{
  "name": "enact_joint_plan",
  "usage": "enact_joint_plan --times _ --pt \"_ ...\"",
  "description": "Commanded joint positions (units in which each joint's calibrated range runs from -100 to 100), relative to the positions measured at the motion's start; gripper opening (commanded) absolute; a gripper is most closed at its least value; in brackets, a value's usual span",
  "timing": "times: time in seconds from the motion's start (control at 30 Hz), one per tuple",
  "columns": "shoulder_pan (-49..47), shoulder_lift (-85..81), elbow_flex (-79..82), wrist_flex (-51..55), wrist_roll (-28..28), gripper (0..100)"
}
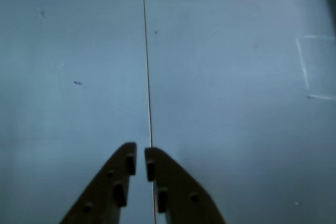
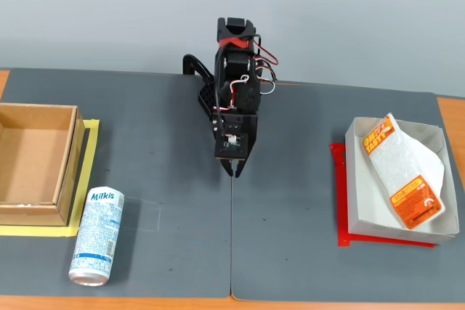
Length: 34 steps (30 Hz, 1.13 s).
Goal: Pick the sandwich and put it in the gray box
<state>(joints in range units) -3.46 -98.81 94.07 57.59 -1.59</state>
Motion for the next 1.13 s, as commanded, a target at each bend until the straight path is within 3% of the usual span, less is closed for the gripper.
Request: enact_joint_plan --times 0.0,1.1 --pt "0.5 -0.6 1.3 -0.8 0.6 2" --pt "0.6 -0.5 3.9 -1.6 2.2 2"
